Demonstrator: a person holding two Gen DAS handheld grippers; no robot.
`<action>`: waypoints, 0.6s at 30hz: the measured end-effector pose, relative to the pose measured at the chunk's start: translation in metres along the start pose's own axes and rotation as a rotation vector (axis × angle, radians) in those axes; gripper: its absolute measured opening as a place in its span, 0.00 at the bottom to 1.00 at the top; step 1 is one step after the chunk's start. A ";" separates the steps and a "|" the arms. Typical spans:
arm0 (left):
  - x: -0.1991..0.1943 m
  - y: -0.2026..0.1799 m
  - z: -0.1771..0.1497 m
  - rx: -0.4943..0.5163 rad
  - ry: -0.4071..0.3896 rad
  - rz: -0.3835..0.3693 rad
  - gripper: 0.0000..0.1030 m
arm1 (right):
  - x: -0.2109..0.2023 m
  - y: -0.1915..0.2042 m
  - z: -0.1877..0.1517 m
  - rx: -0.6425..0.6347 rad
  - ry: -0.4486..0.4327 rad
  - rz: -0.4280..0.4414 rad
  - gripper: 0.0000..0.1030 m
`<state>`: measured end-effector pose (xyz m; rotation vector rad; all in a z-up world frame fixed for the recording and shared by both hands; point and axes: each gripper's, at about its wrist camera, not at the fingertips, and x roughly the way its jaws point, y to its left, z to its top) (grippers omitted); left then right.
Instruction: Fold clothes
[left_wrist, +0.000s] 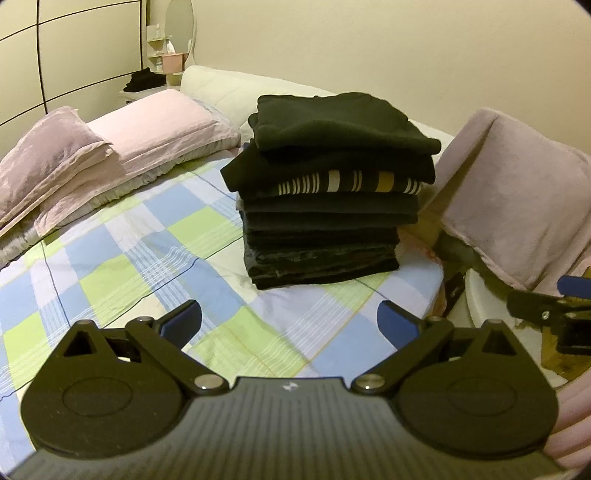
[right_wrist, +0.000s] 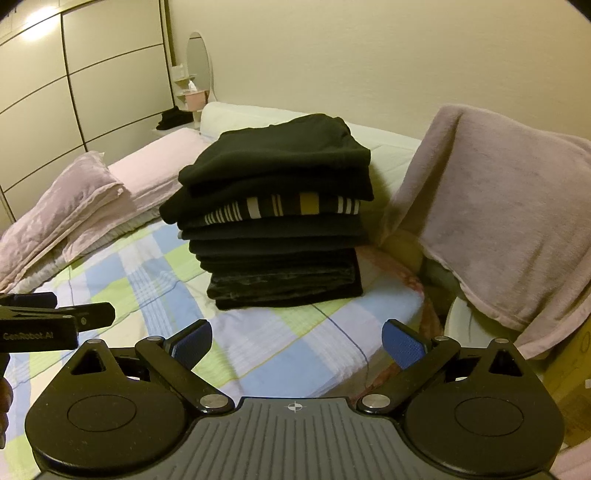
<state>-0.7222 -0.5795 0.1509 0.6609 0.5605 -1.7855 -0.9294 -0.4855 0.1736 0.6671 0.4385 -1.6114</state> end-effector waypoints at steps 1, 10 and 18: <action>0.001 -0.001 0.000 0.007 0.005 0.009 0.97 | 0.000 0.000 0.000 0.000 0.000 0.000 0.98; 0.004 -0.003 -0.005 0.013 0.035 0.017 0.97 | 0.003 0.002 -0.002 -0.007 0.014 -0.004 0.98; 0.002 -0.005 -0.005 0.014 0.028 0.032 0.97 | 0.006 0.006 -0.002 -0.025 0.030 -0.005 0.98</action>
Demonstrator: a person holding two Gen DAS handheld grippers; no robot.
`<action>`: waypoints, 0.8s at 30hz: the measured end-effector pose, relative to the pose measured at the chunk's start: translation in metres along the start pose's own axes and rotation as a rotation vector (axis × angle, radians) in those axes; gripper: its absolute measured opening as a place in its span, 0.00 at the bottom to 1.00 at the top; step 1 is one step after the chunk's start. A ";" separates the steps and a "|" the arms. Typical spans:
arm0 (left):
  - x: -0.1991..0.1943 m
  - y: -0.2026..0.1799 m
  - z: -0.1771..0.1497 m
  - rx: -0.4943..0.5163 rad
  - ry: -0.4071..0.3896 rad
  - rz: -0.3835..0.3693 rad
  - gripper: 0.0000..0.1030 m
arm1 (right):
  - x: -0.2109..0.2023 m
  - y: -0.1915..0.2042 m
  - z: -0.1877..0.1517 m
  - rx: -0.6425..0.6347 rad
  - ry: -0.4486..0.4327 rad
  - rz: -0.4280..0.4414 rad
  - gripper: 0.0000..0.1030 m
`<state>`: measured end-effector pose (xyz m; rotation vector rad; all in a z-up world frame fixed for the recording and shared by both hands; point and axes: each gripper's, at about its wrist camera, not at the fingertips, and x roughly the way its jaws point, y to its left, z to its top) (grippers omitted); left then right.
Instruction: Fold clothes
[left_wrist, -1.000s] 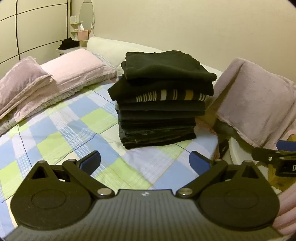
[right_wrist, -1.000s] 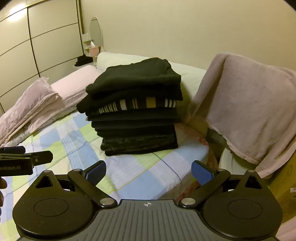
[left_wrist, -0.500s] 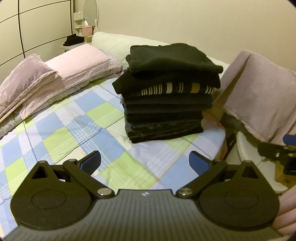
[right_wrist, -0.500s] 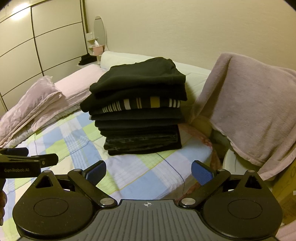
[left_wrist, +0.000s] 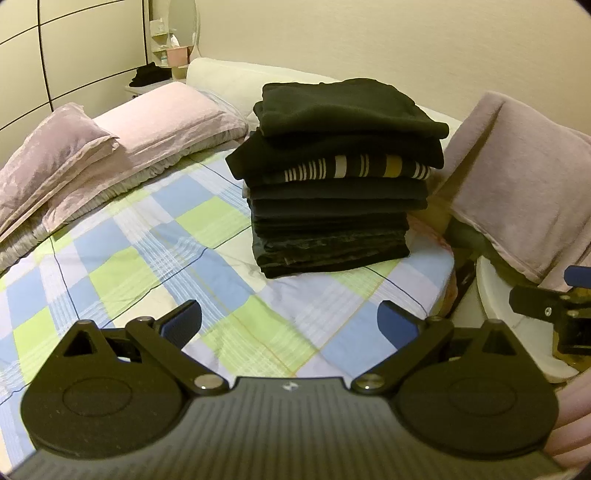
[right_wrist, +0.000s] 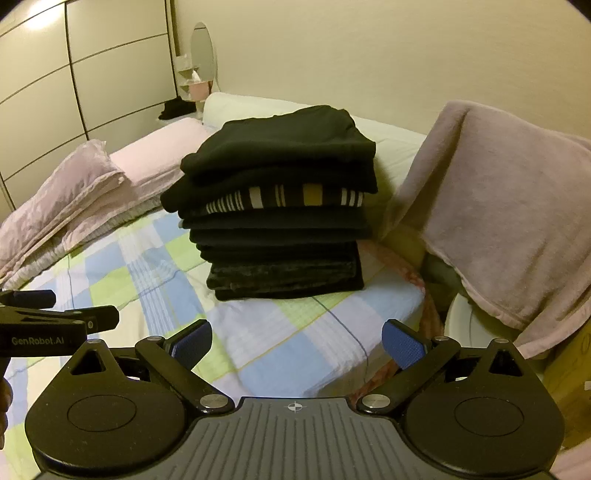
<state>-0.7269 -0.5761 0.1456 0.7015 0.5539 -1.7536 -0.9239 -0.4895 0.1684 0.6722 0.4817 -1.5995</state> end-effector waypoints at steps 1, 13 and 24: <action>0.000 0.000 0.000 0.000 0.000 0.003 0.97 | 0.000 0.000 0.000 -0.002 0.002 0.000 0.98; 0.000 -0.006 -0.002 0.016 0.006 0.008 0.97 | 0.005 -0.003 -0.002 0.005 0.025 0.004 0.98; 0.000 -0.008 -0.004 0.014 0.011 0.015 0.97 | 0.009 -0.006 -0.004 0.012 0.052 0.006 0.98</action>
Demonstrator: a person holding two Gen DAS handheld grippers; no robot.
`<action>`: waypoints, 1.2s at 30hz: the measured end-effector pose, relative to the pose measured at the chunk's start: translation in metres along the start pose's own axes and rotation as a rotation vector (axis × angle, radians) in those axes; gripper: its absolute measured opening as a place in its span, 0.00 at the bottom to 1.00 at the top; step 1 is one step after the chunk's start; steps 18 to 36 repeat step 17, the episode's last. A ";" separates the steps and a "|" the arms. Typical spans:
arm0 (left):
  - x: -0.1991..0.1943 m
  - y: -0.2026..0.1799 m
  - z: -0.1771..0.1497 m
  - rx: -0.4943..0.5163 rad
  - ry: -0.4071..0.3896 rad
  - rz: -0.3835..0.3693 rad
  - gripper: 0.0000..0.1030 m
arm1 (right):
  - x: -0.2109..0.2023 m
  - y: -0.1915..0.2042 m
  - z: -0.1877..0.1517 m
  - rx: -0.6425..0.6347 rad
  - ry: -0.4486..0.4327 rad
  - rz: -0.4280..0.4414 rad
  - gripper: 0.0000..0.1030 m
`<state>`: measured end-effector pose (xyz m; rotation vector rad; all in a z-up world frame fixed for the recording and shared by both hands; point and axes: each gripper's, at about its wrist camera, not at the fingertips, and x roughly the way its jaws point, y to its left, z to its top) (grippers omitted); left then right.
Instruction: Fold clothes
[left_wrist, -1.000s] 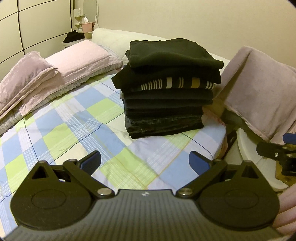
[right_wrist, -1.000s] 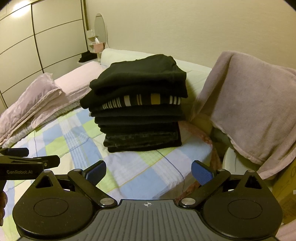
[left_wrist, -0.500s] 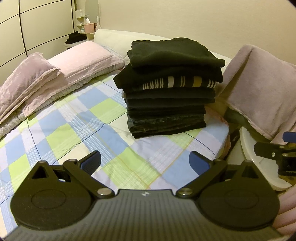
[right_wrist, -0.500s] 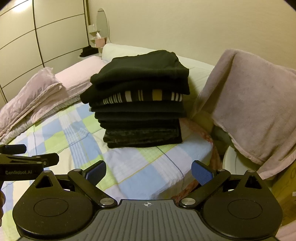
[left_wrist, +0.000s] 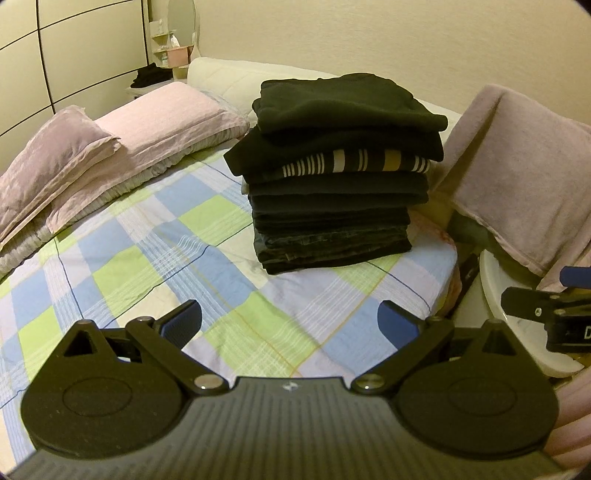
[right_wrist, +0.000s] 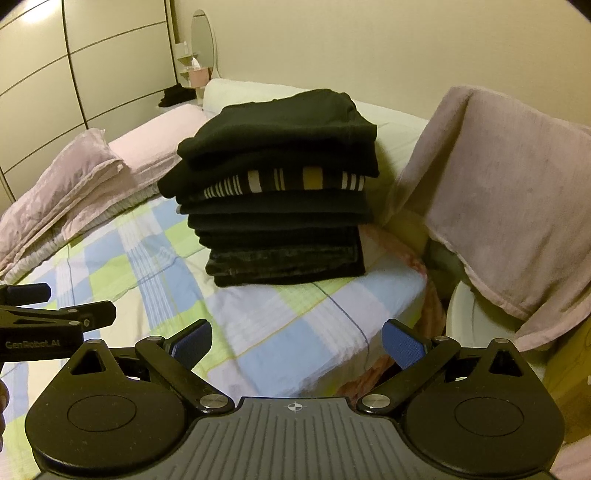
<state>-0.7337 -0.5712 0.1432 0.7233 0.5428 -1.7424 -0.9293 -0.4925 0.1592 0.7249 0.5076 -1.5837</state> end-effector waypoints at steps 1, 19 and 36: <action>0.000 0.000 -0.001 -0.001 0.000 0.001 0.97 | 0.001 0.000 0.000 0.001 0.004 0.001 0.98; -0.002 0.000 -0.002 -0.005 -0.012 0.009 0.97 | 0.002 -0.002 -0.001 0.005 0.010 0.012 0.98; -0.002 0.000 -0.002 -0.005 -0.012 0.009 0.97 | 0.002 -0.002 -0.001 0.005 0.010 0.012 0.98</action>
